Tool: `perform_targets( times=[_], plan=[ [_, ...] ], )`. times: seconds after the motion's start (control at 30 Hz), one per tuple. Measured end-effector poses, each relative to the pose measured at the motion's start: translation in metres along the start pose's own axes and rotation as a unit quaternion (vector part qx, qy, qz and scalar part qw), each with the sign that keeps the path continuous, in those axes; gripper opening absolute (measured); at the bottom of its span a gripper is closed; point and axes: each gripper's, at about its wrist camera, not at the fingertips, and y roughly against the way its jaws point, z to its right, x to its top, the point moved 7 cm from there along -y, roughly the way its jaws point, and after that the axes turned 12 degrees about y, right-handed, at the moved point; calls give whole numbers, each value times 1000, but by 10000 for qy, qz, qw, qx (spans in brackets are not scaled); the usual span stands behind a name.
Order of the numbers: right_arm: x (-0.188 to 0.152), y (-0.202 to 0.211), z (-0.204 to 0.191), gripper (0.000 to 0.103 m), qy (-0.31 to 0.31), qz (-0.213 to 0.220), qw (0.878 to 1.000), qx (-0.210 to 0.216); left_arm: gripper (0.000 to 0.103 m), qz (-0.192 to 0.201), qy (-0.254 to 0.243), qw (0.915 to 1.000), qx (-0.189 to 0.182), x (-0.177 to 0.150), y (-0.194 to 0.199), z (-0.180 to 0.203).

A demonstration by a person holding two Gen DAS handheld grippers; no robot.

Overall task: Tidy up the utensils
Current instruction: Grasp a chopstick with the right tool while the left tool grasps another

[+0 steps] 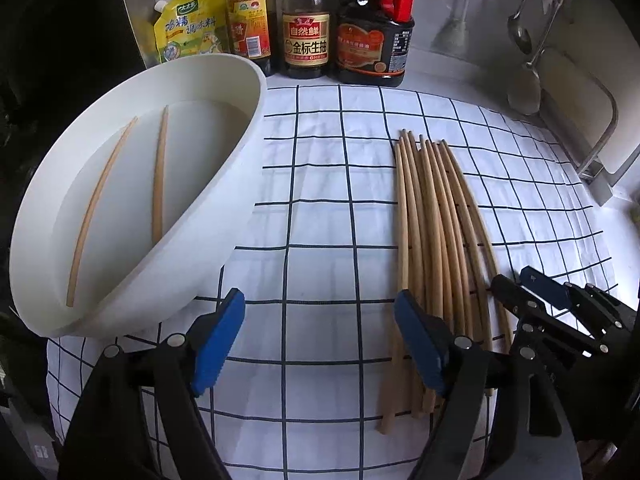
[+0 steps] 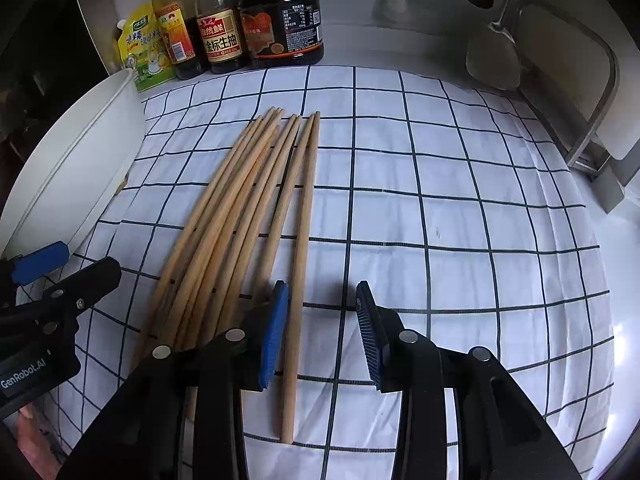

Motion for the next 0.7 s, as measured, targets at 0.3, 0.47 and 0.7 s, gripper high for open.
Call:
perform_targets(
  times=[0.3,0.47,0.7],
  plan=[
    [2,-2,-3,7,261,106,9994,-216,76,-43,28,10000,50,-2,-8,8],
    [-2,1,4,7,195,90,9997,-100,76,-106,26,9999,108,-2,-16,12],
    [-14,8,15,7,127,61,9999,-41,76,-186,-117,9996,175,-5,-28,20]
  ],
)
